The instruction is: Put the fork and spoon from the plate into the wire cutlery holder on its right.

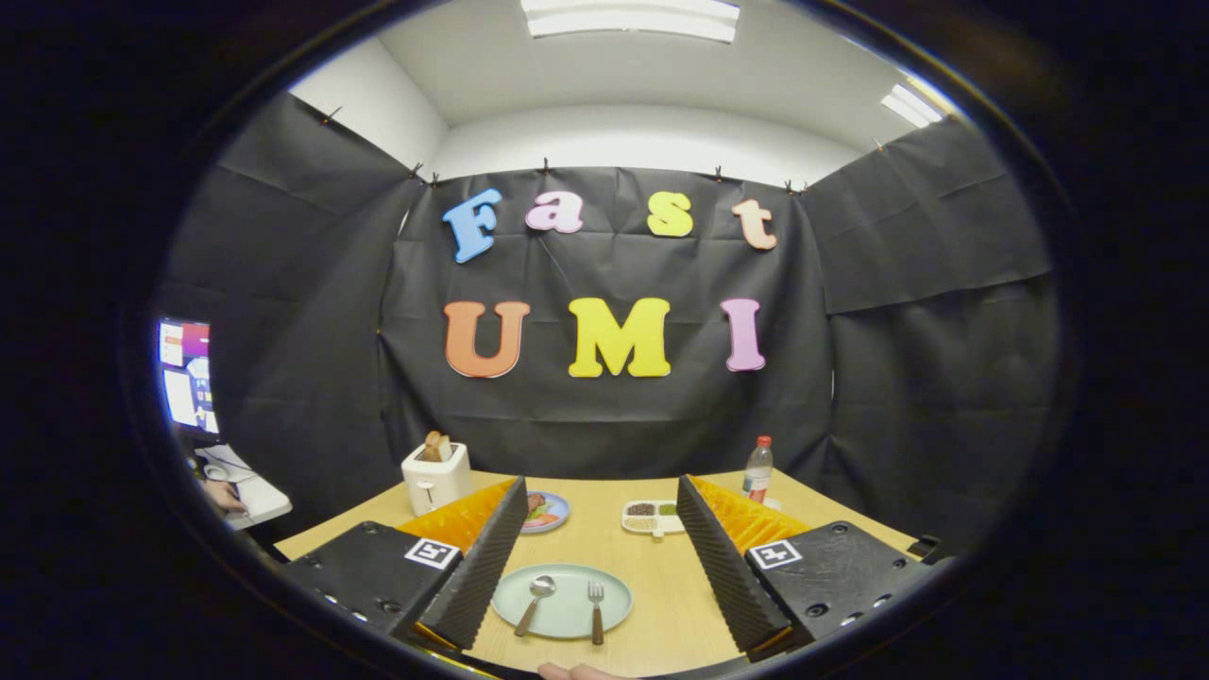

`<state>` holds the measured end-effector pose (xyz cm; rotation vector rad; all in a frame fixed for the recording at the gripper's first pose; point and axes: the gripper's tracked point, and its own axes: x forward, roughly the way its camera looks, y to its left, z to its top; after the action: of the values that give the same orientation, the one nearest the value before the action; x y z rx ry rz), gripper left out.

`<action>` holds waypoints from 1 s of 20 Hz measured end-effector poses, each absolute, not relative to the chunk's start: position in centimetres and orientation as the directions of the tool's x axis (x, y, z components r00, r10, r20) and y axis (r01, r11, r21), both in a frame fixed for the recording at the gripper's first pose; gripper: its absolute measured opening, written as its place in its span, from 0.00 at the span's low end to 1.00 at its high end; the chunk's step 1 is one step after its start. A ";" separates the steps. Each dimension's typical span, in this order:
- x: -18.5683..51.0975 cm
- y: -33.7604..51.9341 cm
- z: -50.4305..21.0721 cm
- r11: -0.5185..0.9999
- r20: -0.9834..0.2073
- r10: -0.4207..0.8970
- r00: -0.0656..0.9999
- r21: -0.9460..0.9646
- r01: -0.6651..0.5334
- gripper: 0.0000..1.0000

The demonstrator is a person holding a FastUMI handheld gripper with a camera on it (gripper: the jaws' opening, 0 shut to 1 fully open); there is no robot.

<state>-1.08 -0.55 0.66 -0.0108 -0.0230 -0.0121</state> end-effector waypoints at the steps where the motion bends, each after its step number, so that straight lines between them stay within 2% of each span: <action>1: -1.1 -0.6 0.7 1.000 0.023 -0.012 1.000 -0.009 0.013 0.95; 4: -0.6 -0.7 0.0 1.000 0.003 -0.012 1.000 -0.007 0.012 0.95; 13: 3.6 -0.9 -6.5 1.000 -0.205 -0.014 0.979 -0.024 0.010 0.95; 20: 8.6 0.3 -16.3 0.995 -0.531 0.011 0.847 -0.075 -0.060 0.95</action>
<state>8.58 0.25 -16.34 -0.0898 0.5593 0.0370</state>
